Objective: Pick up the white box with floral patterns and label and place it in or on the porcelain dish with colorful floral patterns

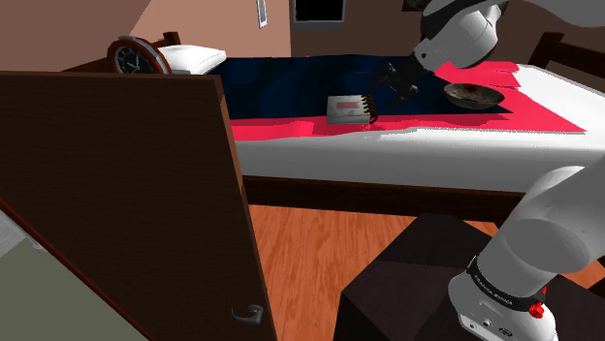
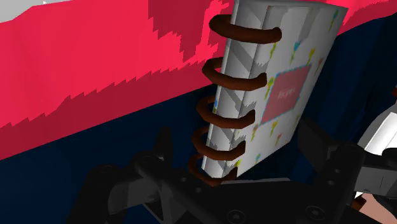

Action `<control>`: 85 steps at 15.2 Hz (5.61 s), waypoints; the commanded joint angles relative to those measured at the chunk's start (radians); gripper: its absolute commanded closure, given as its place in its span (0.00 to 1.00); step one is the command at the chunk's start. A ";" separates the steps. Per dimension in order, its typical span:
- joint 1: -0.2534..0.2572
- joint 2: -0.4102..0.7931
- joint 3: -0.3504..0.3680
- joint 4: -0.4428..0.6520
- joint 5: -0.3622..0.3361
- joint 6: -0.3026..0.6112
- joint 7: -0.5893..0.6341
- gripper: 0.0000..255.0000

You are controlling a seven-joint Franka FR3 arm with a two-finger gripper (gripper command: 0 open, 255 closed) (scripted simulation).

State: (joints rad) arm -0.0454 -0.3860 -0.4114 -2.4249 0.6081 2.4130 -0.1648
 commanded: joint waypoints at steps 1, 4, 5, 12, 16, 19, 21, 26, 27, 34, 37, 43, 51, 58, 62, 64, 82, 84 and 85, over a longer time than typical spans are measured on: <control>0.017 0.026 -0.008 0.003 0.033 0.027 -0.021 0.00; 0.040 0.061 -0.012 0.004 0.071 0.058 -0.045 0.00; 0.047 0.073 -0.013 0.005 0.084 0.068 -0.054 0.00; 0.051 0.080 -0.013 0.006 0.092 0.073 -0.059 0.00; 0.052 0.080 -0.013 0.005 0.092 0.074 -0.060 1.00; 0.051 0.081 -0.013 0.006 0.092 0.073 -0.060 1.00; 0.051 0.080 -0.013 0.006 0.092 0.073 -0.060 1.00; 0.038 0.062 -0.002 0.025 0.057 0.045 -0.019 1.00; 0.034 0.056 0.002 0.031 0.046 0.036 -0.006 1.00; 0.009 0.023 0.024 0.087 -0.019 -0.035 0.075 1.00; 0.001 0.013 0.032 0.114 -0.041 -0.066 0.106 1.00; -0.012 -0.002 0.045 0.174 -0.079 -0.131 0.161 1.00; -0.055 -0.017 -0.048 0.232 -0.108 -0.254 0.088 1.00; -0.094 0.020 -0.201 0.323 -0.114 -0.395 -0.053 1.00; -0.105 0.073 -0.300 0.402 -0.101 -0.484 -0.141 1.00; -0.108 0.111 -0.355 0.450 -0.085 -0.533 -0.188 1.00; -0.576 0.824 -0.611 1.107 0.405 -1.159 -0.621 1.00; -0.561 0.820 -0.613 1.075 0.397 -1.137 -0.638 1.00; -0.555 0.819 -0.614 1.059 0.394 -1.126 -0.646 1.00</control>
State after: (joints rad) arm -0.5996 0.4304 -1.0264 -1.3590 1.0012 1.2815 -0.8034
